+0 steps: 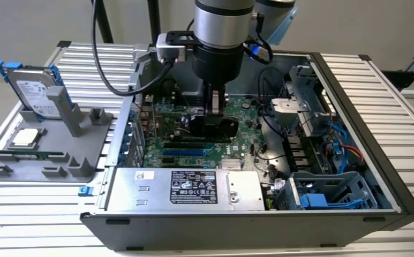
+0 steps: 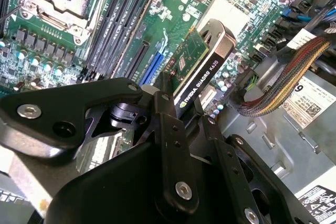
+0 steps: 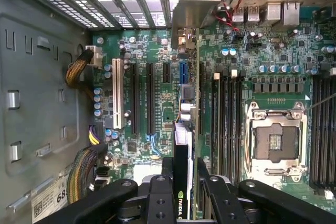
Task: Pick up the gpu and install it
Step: 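Insert the gpu into the slot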
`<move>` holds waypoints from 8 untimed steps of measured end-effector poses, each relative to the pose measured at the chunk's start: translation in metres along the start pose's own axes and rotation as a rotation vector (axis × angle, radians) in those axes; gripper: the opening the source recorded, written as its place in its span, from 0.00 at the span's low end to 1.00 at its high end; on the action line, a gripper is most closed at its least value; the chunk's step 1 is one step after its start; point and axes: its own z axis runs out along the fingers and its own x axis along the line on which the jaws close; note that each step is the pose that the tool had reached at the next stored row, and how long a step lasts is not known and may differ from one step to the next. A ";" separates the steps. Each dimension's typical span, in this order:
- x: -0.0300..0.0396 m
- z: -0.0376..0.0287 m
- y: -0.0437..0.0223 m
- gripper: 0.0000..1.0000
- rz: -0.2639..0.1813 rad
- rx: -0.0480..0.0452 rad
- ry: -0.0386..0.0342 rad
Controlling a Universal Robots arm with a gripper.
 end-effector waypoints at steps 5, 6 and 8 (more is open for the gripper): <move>-0.0001 0.0015 0.0000 0.00 0.000 0.0000 0.0033; 0.0000 0.0016 0.0000 0.00 0.000 0.0000 0.0037; -0.0001 0.0020 0.0000 0.00 0.000 0.0001 0.0037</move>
